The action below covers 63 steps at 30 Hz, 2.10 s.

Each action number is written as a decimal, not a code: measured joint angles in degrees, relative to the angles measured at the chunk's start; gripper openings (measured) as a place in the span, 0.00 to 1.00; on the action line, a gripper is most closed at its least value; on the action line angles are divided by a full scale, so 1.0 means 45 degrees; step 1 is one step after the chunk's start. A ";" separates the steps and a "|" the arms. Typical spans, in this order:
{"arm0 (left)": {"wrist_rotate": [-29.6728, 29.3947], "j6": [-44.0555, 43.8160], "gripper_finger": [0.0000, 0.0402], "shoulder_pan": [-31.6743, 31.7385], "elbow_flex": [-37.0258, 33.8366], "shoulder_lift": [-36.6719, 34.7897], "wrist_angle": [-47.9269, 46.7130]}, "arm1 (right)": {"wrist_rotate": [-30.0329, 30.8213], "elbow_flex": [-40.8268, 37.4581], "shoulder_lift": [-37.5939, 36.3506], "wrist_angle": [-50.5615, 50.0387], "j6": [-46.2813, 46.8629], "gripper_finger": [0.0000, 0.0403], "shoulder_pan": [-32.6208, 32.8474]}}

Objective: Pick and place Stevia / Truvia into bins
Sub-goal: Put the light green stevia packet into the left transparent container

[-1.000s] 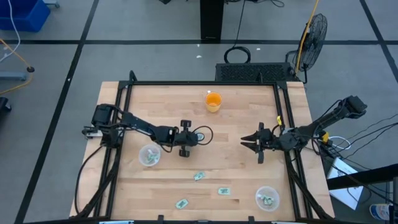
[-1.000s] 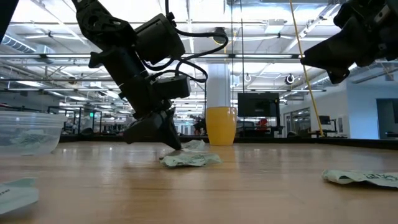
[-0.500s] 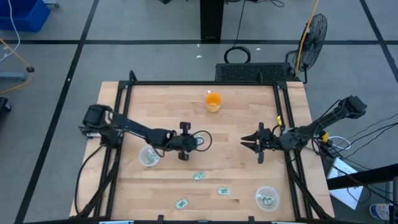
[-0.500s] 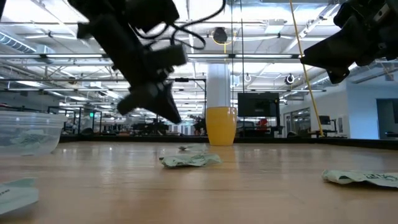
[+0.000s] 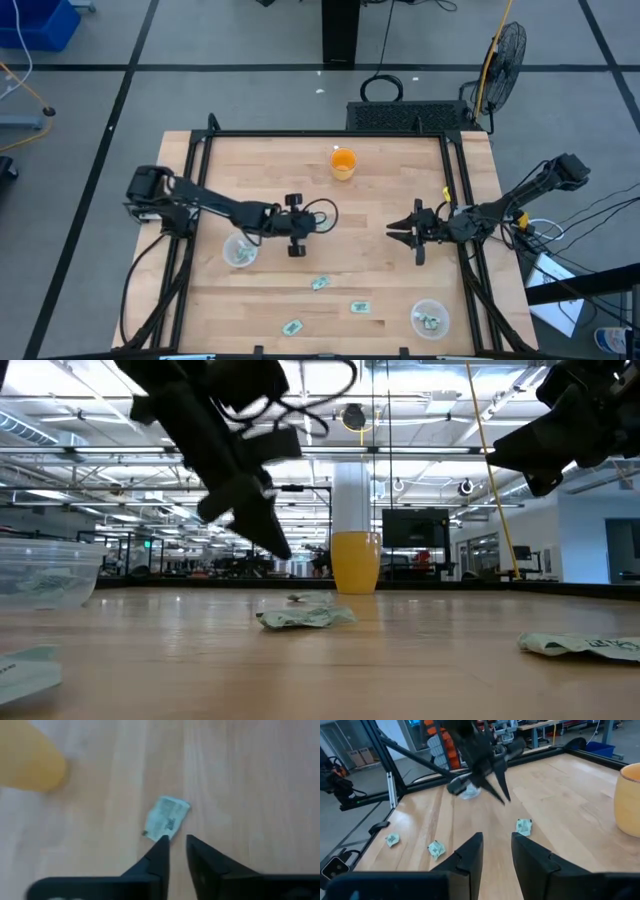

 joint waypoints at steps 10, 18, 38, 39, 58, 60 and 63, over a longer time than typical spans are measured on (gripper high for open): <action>-0.0474 0.0447 0.48 0.0257 -0.0001 0.1899 0.2326 | 0.0113 0.0000 0.0000 0.0063 0.0000 0.26 -0.0005; -0.0701 0.0007 0.53 0.0498 0.0019 0.2311 0.2546 | 0.0108 0.0000 0.0000 0.0102 -0.0005 0.26 -0.0005; 0.3293 -0.1560 0.26 0.2404 0.0034 0.2418 0.2531 | 0.0108 0.0000 0.0000 0.0097 0.0000 0.26 -0.0005; 0.3293 -0.1429 0.24 0.2399 0.0029 0.2426 0.2576 | 0.0108 0.0000 0.0000 0.0097 0.0000 0.26 -0.0005; 0.3279 -0.1042 0.08 0.1789 0.0036 -0.2051 -0.1774 | 0.0055 0.0000 -0.0002 0.0014 0.0223 0.26 0.0000; 0.3306 -0.1921 0.12 0.1379 0.0039 -0.3084 -0.3354 | 0.0055 0.0000 0.0000 -0.0009 0.0340 0.26 -0.0003; 0.3175 -0.4071 0.13 0.0459 0.0039 -0.4442 -0.5547 | 0.0055 0.0000 0.0000 -0.0020 0.0340 0.26 -0.0005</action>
